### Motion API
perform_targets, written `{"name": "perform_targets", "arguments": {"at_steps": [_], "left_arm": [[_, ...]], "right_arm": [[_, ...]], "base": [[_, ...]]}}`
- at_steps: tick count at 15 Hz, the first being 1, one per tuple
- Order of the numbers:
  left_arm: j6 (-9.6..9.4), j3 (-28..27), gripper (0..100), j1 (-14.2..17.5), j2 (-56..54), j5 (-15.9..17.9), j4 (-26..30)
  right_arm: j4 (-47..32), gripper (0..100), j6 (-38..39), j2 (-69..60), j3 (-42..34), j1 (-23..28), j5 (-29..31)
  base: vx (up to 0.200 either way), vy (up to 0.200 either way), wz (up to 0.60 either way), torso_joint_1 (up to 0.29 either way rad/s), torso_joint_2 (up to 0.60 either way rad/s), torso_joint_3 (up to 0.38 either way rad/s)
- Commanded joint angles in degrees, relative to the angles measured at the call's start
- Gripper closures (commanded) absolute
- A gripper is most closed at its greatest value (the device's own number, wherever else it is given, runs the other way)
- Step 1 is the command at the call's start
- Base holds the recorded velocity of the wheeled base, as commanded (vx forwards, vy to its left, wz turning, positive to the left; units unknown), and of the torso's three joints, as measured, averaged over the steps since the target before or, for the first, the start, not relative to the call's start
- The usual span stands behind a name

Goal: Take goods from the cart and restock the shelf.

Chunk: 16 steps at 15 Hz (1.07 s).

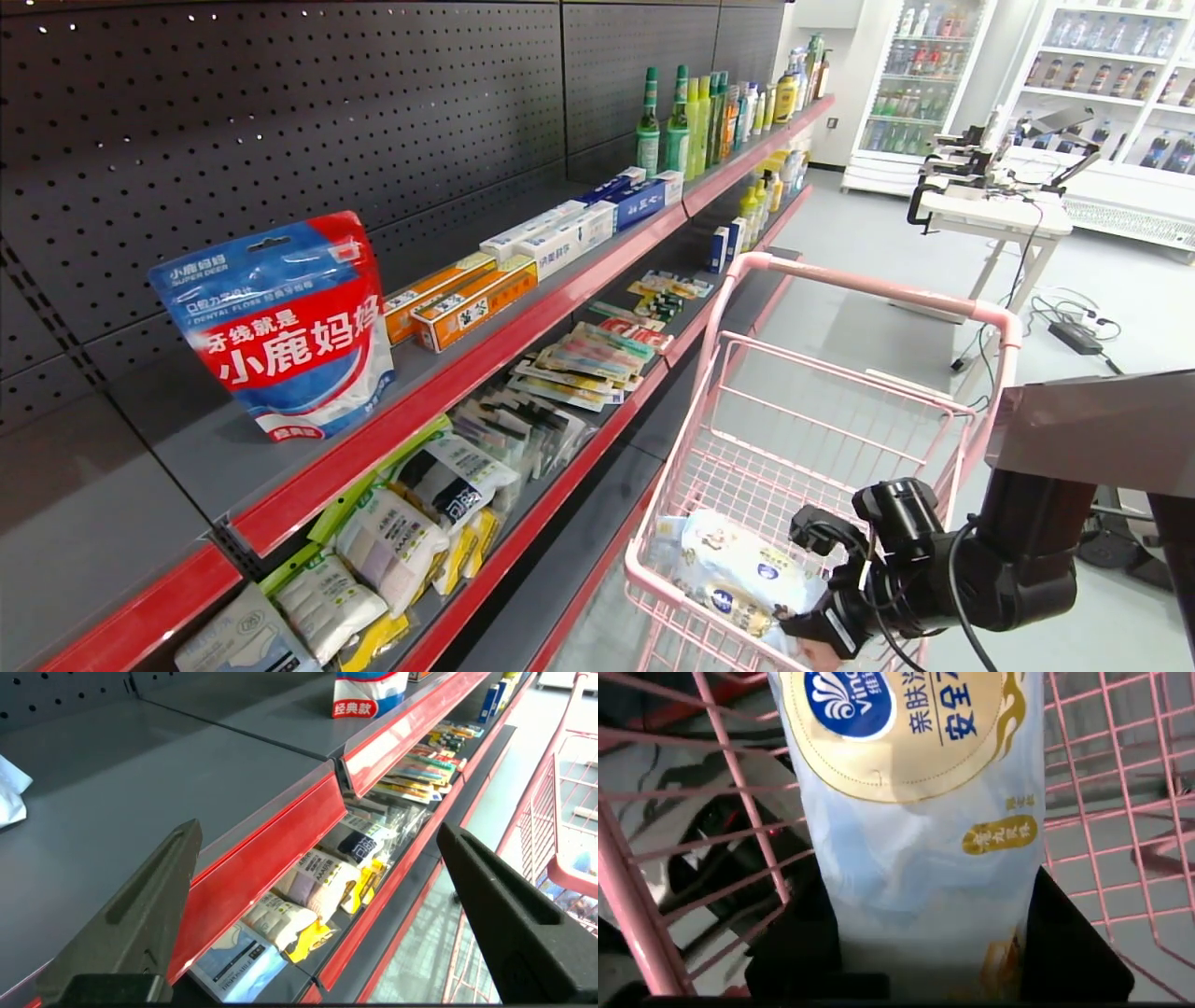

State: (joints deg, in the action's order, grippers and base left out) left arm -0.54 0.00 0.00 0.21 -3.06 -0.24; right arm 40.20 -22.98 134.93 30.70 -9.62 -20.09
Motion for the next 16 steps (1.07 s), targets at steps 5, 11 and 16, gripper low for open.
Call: {"name": "perform_targets", "arguments": {"at_steps": [5,11,16], "left_arm": [[0.01,0.0,0,0.0,0.1,0.0,0.1],[0.1,0.0,0,0.0,0.1,0.0,0.1],[0.18,0.0,0,0.0,0.0,0.0,0.1]], "right_arm": [[-0.6,100,16.3,-18.3,0.0,0.0,14.3],[-5.0,100,24.0,-35.4,1.8,-1.4,29.9],[-15.8,100,21.3,-51.4,0.9,-1.8,34.4]], "base": [[0.0,0.0,0.0,0.0,0.0,0.0],[0.0,0.0,0.0,0.0,0.0,0.0],[0.0,0.0,0.0,0.0,0.0,0.0]]}}
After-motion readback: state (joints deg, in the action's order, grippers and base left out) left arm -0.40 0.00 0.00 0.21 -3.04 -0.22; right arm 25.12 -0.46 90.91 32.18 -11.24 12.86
